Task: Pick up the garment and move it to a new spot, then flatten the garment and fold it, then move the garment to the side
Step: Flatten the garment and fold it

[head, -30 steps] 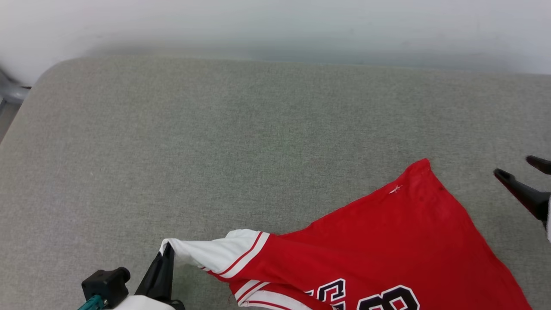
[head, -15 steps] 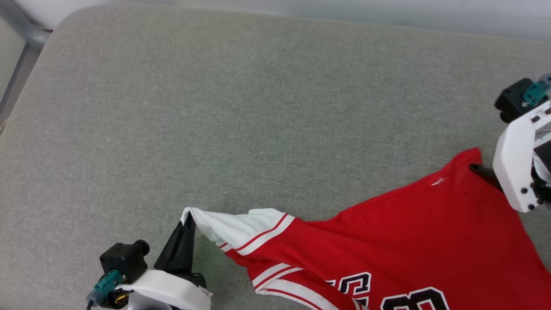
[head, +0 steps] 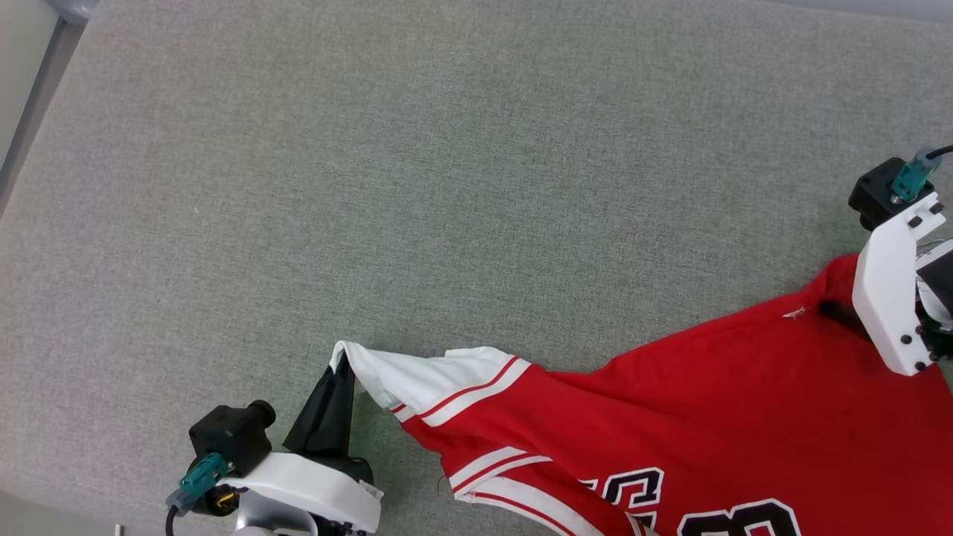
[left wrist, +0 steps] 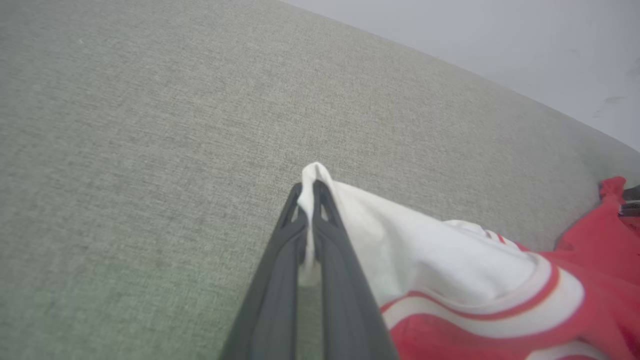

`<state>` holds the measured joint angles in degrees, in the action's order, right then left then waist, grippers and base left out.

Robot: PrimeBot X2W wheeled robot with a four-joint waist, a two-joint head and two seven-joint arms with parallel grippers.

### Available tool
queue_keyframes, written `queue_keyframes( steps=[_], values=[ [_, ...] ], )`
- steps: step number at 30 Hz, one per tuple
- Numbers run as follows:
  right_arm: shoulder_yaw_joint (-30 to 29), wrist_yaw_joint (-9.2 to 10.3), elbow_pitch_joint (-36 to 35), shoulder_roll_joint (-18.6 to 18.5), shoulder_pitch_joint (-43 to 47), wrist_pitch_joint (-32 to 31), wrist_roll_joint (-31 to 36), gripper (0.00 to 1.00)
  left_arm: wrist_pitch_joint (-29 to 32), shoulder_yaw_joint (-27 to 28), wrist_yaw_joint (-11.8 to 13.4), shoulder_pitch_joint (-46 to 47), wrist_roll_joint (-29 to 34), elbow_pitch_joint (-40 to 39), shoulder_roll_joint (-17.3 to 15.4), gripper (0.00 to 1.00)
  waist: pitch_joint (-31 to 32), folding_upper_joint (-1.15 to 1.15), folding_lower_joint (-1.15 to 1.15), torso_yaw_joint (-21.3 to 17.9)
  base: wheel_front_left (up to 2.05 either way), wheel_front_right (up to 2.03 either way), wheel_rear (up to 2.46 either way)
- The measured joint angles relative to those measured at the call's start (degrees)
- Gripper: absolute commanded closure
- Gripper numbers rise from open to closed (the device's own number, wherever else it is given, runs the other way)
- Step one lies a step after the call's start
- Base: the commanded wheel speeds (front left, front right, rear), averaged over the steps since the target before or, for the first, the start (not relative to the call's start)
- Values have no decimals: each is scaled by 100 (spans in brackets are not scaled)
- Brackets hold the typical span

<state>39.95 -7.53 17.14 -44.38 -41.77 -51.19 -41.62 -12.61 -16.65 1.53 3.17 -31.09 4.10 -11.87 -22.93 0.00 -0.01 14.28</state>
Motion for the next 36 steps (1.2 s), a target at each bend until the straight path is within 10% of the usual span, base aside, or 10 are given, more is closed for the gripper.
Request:
queue_keyframes(
  steps=[1, 2, 19, 36],
  values=[
    [55, 0, 33, -4, -32, 80, -49, 82, -2, 3, 0, 12, 0, 14, -1, 100, 5, 0, 0, -7, 0, 0, 0],
    [125, 0, 69, -4, -59, 167, -79, 100, -4, 1, 0, 24, -1, 37, -1, 100, 19, 0, 0, -16, 0, 0, 0],
    [166, 2, -25, 126, -26, 2497, -775, 100, 43, 169, 74, -102, 36, -278, -421, 100, 1039, 0, 1, -454, 0, 0, 0],
    [-1717, 0, -1107, 506, -274, 3312, -142, 100, 849, 459, -27, 2447, 323, -1492, -1102, 100, 1211, 0, 1, -1022, 0, 0, 0]
  ],
)
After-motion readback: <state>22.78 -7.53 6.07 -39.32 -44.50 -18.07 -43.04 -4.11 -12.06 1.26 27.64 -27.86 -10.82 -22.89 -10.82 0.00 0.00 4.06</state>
